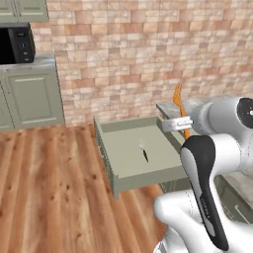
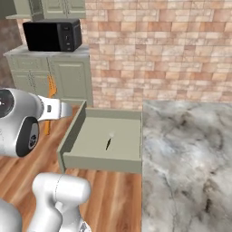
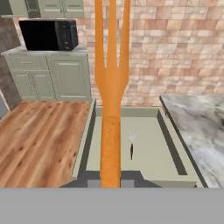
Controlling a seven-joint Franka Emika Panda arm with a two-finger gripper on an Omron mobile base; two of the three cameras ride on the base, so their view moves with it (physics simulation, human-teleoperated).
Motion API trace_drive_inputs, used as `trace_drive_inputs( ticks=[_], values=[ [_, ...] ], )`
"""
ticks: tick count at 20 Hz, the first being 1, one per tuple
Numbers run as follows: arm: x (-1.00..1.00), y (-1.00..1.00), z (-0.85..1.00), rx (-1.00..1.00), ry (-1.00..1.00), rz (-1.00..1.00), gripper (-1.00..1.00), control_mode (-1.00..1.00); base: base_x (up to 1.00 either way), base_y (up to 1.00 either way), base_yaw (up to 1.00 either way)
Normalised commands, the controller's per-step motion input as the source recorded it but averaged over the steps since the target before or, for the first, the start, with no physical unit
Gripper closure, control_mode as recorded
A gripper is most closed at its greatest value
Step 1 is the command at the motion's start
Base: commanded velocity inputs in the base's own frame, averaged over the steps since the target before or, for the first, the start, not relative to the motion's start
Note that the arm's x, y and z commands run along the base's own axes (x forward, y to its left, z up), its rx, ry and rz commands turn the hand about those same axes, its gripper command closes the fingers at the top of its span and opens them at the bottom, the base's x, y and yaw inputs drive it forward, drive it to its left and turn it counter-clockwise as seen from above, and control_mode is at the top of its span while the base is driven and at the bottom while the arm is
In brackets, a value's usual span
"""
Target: Organize the utensils by type. Pick up the wooden spoons from the counter and place them in the open cabinet. Then pick up the metallic utensils from the counter and place them in the open drawer.
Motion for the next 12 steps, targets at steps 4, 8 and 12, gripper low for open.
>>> trace_drive_inputs(
  ticks=[4, 8, 12],
  values=[
    [0.0, 0.0, 0.0, 0.0, 0.0, 0.0, 1.0, 1.0, 0.37, 0.0, 0.0],
    [0.0, 0.0, 0.0, 0.0, 0.0, 0.0, 1.0, 1.0, 0.46, 0.0, 0.0],
    [0.0, 0.0, 0.0, 0.0, 0.0, 0.0, 1.0, 1.0, 0.5, 0.0, 0.0]
  ],
)
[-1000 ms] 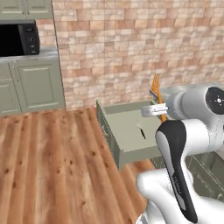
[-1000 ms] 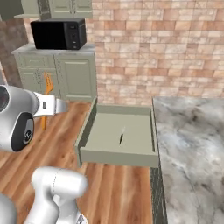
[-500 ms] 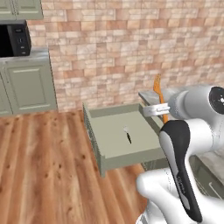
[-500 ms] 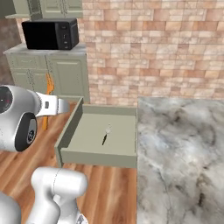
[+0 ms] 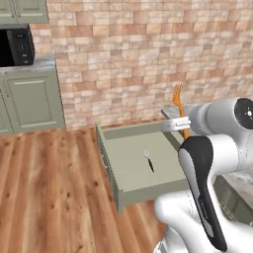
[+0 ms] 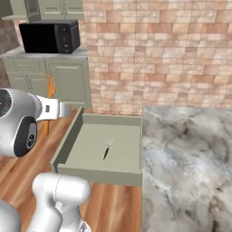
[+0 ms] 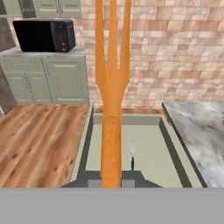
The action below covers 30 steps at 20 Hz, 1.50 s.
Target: Organize the utensils by type. Pick up the wooden spoons from the counter and place them in the open cabinet. Then pick up the metallic utensils from the counter and place them in the open drawer.
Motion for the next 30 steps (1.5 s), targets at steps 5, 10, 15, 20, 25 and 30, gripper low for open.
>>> trace_drive_inputs(
  ticks=[5, 10, 15, 20, 25, 30],
  values=[
    [0.0, 0.0, 0.0, 0.0, 0.0, 0.0, 1.0, 1.0, 0.43, 0.0, 0.0],
    [0.0, 0.0, 0.0, 0.0, 0.0, 0.0, 1.0, 1.0, 0.29, 0.0, 0.0],
    [0.26, -0.03, -0.13, 0.0, 0.07, 0.0, 1.0, -1.0, 0.05, -0.01, 0.0],
    [0.42, 0.0, -0.32, 0.0, 0.25, 0.0, 1.0, -1.0, 0.0, 0.0, 0.0],
    [0.25, 0.0, -0.29, 0.0, 0.2, 0.0, 1.0, -1.0, 0.0, 0.0, 0.0],
    [0.4, -0.02, -0.4, 0.0, 0.16, 0.0, 1.0, -1.0, 0.0, 0.0, 0.0]
  ],
)
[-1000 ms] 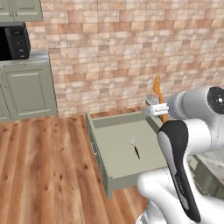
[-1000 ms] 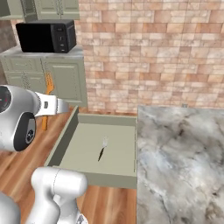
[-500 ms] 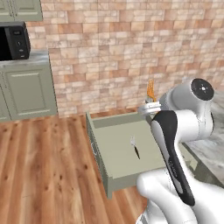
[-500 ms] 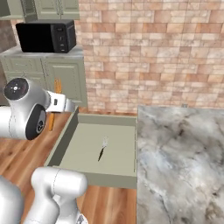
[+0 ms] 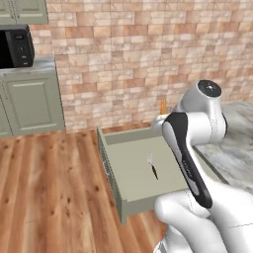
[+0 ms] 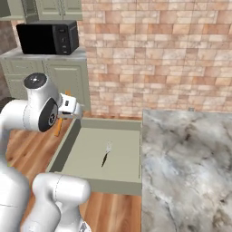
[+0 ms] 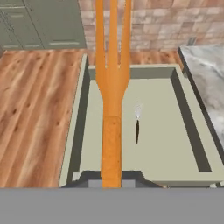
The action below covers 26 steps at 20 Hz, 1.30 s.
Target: Organize the utensils by type. Pick up the wooden spoons from the counter and place them in the open cabinet. Then pick up the metallic utensils from the counter and place them in the open drawer.
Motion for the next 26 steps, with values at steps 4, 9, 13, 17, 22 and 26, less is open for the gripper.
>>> trace_drive_inputs(
  ticks=[4, 9, 13, 17, 22, 26],
  values=[
    [0.51, -0.05, -0.48, 0.0, 0.15, 0.0, 1.0, -1.0, 0.0, 0.0, 0.0],
    [0.41, -0.05, -0.59, 0.0, 0.07, 0.0, 1.0, -1.0, 0.0, 0.0, 0.0],
    [0.46, -0.11, -0.52, 0.0, 0.09, 0.0, 1.0, -1.0, 0.0, 0.0, 0.0],
    [0.39, -0.18, -0.49, 0.0, 0.1, 0.0, 1.0, -1.0, 0.0, 0.0, 0.0],
    [0.2, -0.18, -0.64, 0.0, 0.05, 0.0, 1.0, -1.0, 0.0, 0.0, 0.0],
    [0.13, -0.1, -0.67, 0.0, 0.03, 0.0, 1.0, -1.0, 0.0, 0.0, 0.0]
  ],
)
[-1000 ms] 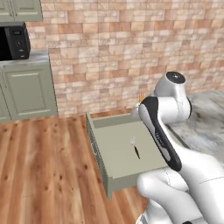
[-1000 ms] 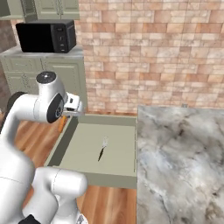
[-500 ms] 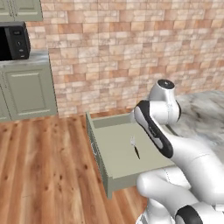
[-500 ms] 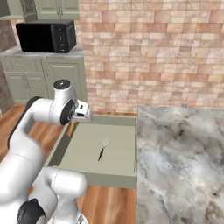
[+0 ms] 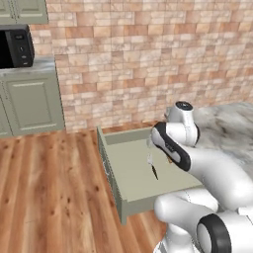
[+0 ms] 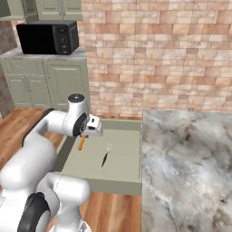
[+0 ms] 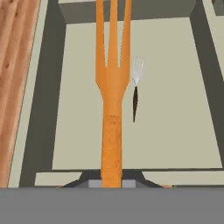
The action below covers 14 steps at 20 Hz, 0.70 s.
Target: Organize the utensils by type. Pick up the wooden spoons from the counter and place them in the open cabinet. Then pick up the metallic utensils from the counter and place them in the open drawer.
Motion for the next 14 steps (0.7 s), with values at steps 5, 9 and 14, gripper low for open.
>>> trace_drive_inputs(
  ticks=[5, 9, 14],
  values=[
    [0.07, -0.01, -0.57, 0.0, 0.08, 0.0, 1.0, -1.0, 0.0, 0.0, 0.0],
    [0.09, 0.0, -0.44, 0.0, 0.08, 0.0, 1.0, -1.0, 0.0, 0.0, 0.0],
    [0.09, 0.0, -0.37, 0.0, 0.06, 0.0, 1.0, -1.0, 0.0, 0.0, 0.0]
  ],
)
